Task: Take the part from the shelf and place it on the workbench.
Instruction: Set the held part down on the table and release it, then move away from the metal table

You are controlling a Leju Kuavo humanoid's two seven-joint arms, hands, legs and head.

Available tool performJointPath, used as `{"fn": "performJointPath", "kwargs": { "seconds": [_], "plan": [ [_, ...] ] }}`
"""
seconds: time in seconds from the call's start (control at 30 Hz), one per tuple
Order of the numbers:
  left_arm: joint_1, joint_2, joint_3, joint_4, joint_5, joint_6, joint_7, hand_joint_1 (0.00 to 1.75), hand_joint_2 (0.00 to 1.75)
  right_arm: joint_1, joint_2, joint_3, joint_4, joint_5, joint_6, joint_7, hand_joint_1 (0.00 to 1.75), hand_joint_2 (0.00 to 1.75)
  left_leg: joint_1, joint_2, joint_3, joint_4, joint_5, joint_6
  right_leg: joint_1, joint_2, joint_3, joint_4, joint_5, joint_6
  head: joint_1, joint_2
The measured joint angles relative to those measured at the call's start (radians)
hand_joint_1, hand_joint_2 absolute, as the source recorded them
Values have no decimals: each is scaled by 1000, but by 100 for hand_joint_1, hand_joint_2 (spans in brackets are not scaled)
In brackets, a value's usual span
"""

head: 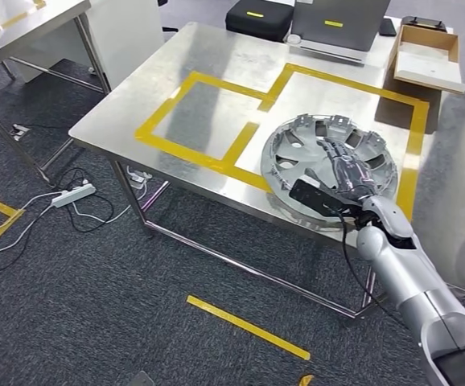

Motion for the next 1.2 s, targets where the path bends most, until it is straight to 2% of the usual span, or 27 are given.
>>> {"fn": "performJointPath", "kwargs": {
  "seconds": [0.07,0.1,0.2,0.23,0.3,0.37,0.4,0.43,0.47,0.53,0.6,0.67,0.73,0.8,0.87,0.9,0.93,0.97,1.03,1.07,1.1,1.13,1.2],
  "plan": [
    [-1,-1,0,0,2,5,3,0,0,8,-13,-11,-55,-9,-11,-1,0,0,-5,0,-3,5,-2,-5,1,-1,66,-124,42,-4,-1,0],
    [-1,-1,0,0,2,8,4,0,0,13,-19,-17,-82,-13,-17,-1,0,0,-7,0,-4,7,-3,-9,2,-1,85,-157,48,-6,-2,0],
    [0,-1,0,0,3,18,5,0,0,33,-39,-29,-149,-18,-25,-1,0,0,-6,0,-7,12,-4,-19,3,0,92,-168,50,-15,-3,0],
    [0,-1,1,0,3,20,5,0,0,38,-44,-33,-167,-19,-26,-1,0,0,-6,0,-11,22,-14,-23,1,-1,93,-170,52,-20,-5,0],
    [0,-1,1,0,3,22,5,0,0,45,-51,-41,-200,-22,-28,-1,0,0,-2,1,-39,97,-66,-34,-2,-1,94,-172,56,-28,-8,0],
    [0,-2,1,0,3,24,5,0,0,55,-60,-47,-229,-27,-31,0,0,0,2,1,-88,226,-129,-42,-1,-1,93,-172,57,-31,-10,0],
    [0,-3,1,0,3,24,5,0,0,62,-65,-50,-243,-29,-33,0,0,0,3,1,-103,270,-144,-43,0,-1,93,-172,58,-32,-10,0],
    [1,-4,1,0,2,25,5,0,0,70,-70,-54,-257,-30,-33,1,0,0,3,1,-104,282,-141,-42,1,-1,92,-172,59,-32,-10,0],
    [0,-5,0,0,2,26,5,0,0,76,-75,-57,-269,-32,-34,1,0,0,3,1,-86,255,-120,-40,1,-1,92,-172,60,-33,-10,0],
    [-1,-6,0,0,2,28,5,0,0,84,-82,-66,-294,-35,-37,2,0,0,2,1,-16,123,-60,-33,2,-1,91,-172,62,-30,-10,0],
    [-4,-6,0,0,2,29,5,0,0,89,-90,-73,-314,-36,-41,2,0,0,-1,0,31,23,-32,-26,4,-1,86,-170,66,-23,-9,0],
    [-3,-7,0,0,2,31,5,0,0,97,-98,-77,-328,-37,-43,2,0,0,-5,0,34,5,-30,-20,4,-2,81,-172,74,-12,-9,0],
    [-2,-8,0,0,2,31,5,0,0,105,-104,-80,-339,-38,-44,2,0,0,-4,1,32,-3,-19,-8,1,-2,73,-166,66,-2,-9,0],
    [-4,-8,1,0,2,32,5,0,87,109,-111,-84,-346,-38,-44,2,0,0,-1,2,26,-12,-5,6,-1,-2,42,-101,14,4,-7,0],
    [-5,-8,1,0,2,33,5,0,175,115,-117,-87,-351,-38,-45,2,0,0,-3,3,14,-12,4,12,-1,-2,-7,29,-61,9,-5,0],
    [-5,-8,1,0,2,34,5,0,175,120,-119,-88,-354,-38,-46,2,0,0,-3,3,8,-11,8,12,-1,-2,-24,82,-83,11,-5,0],
    [-4,-9,1,0,2,35,5,0,175,127,-120,-89,-357,-38,-47,2,0,0,-4,3,2,-11,12,12,-1,-2,-26,103,-88,13,-5,0],
    [-3,-9,1,0,2,35,4,0,175,132,-122,-90,-361,-38,-48,2,0,0,-3,3,-5,-10,17,10,-1,-2,-8,84,-76,13,-5,0],
    [-2,-10,1,0,2,36,4,0,175,137,-125,-94,-371,-38,-50,2,0,0,-3,3,-14,-6,24,6,-2,-3,76,-47,-25,13,-5,0],
    [-3,-10,1,0,2,36,4,0,175,137,-127,-96,-377,-38,-51,2,0,0,-5,2,-18,-1,26,3,-1,-2,118,-114,-8,11,-5,0],
    [-3,-10,1,0,2,37,3,0,175,138,-128,-97,-382,-38,-52,2,0,0,-6,2,-22,2,29,-2,0,-1,145,-159,2,7,-6,0],
    [-3,-10,1,0,2,37,3,0,175,141,-129,-99,-386,-38,-53,2,0,0,-8,2,-26,4,33,-7,1,0,156,-178,5,2,-6,0],
    [-2,-10,1,0,2,38,3,0,175,150,-130,-101,-392,-38,-54,2,0,0,-7,2,-30,4,41,-18,3,0,153,-181,14,-11,-7,0]
  ]
}}
